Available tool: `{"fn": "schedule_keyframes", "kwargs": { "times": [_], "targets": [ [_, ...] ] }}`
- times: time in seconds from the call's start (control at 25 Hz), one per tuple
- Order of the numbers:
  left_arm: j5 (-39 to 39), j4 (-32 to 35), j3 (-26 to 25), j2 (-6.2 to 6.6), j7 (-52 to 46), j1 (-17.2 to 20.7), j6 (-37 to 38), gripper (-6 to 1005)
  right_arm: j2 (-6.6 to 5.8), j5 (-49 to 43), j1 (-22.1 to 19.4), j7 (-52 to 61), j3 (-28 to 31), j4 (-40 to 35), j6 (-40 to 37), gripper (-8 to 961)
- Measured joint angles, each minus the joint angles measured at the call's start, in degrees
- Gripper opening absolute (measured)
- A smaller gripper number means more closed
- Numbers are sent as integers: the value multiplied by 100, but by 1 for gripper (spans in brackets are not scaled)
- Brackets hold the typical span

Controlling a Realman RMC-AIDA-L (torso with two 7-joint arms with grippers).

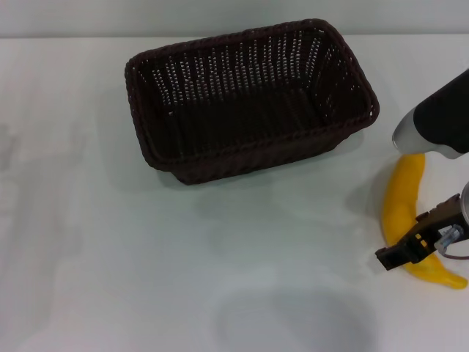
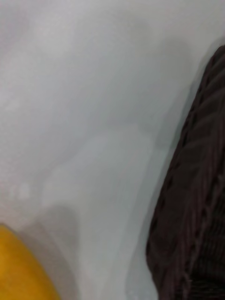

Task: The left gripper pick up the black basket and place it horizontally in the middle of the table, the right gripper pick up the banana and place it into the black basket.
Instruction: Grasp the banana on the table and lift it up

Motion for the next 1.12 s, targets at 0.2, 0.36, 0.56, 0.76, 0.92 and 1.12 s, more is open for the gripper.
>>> {"fn": "schedule_keyframes", "kwargs": {
  "times": [0.2, 0.36, 0.56, 0.76, 0.92, 1.12],
  "targets": [
    [-1, 18, 0, -3, -14, -26, 59, 816, 0, -10, 0, 4, -6, 218, -120, 750],
    [-1, 70, 0, 0, -24, -36, 67, 816, 0, -131, 4, 6, -3, 258, -164, 739],
    [0, 85, 0, -6, -37, -74, 69, 816, 0, -255, 6, 8, -54, 325, -221, 727],
    [0, 85, 0, -15, -45, -81, 67, 816, 0, -255, 9, -21, -39, 353, -281, 714],
    [-6, 85, 0, -12, -53, -77, 50, 816, 0, -253, 56, -44, 14, 501, -270, 703],
    [-186, 86, 0, -9, -57, -53, 47, 816, 0, -245, 140, -96, 41, 716, -273, 691]
  ]
}}
